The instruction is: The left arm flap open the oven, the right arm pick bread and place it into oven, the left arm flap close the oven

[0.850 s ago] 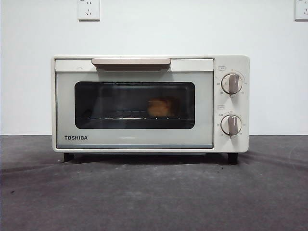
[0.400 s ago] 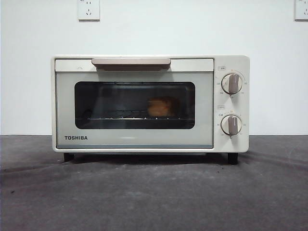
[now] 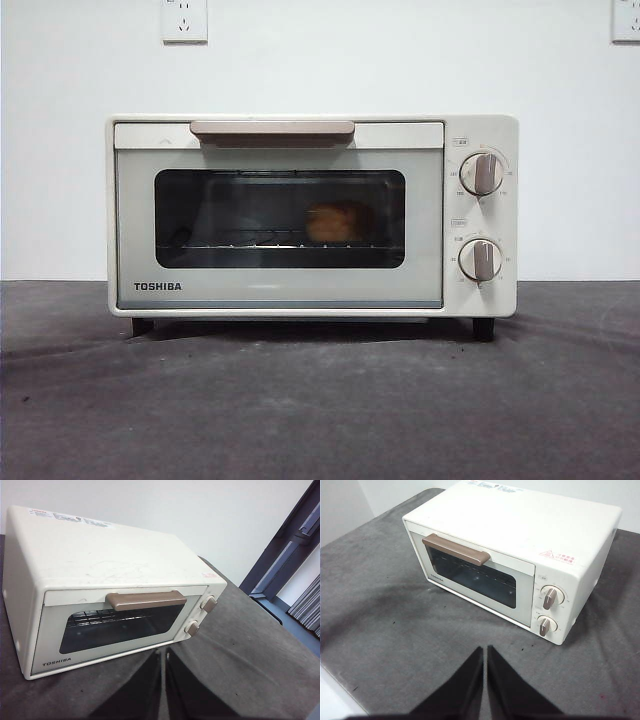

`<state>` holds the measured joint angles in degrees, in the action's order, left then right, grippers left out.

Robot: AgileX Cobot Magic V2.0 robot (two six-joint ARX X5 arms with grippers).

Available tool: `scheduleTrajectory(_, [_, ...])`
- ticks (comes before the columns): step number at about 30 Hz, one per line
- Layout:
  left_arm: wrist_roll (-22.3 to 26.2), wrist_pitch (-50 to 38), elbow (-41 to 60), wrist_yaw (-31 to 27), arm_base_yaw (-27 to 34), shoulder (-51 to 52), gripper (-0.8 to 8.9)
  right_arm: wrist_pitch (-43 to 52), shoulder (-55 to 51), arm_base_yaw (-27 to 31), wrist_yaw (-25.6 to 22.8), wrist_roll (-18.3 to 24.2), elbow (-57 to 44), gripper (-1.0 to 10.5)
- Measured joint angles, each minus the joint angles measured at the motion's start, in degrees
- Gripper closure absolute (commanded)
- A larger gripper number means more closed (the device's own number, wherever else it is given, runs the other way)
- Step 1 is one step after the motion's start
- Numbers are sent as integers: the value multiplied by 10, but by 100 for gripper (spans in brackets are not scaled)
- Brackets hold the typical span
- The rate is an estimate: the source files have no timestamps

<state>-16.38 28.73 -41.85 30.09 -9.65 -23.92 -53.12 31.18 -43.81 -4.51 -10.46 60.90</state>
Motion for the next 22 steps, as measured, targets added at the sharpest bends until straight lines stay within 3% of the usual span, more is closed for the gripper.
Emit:
scheduleTrajectory(8, [14, 17, 2, -10, 14, 18, 789, 0, 0, 0, 0, 0, 0, 939])
scheduleTrajectory(12, [25, -14, 57, -115, 48, 57, 789, 0, 0, 0, 0, 0, 0, 939])
scheduleTrajectory(16, [42, -57, 174, -226, 72, 96, 789, 0, 0, 0, 0, 0, 0, 939])
scheduleTrajectory(22, [57, -152, 338, -269, 91, 180, 789, 0, 0, 0, 0, 0, 0, 939])
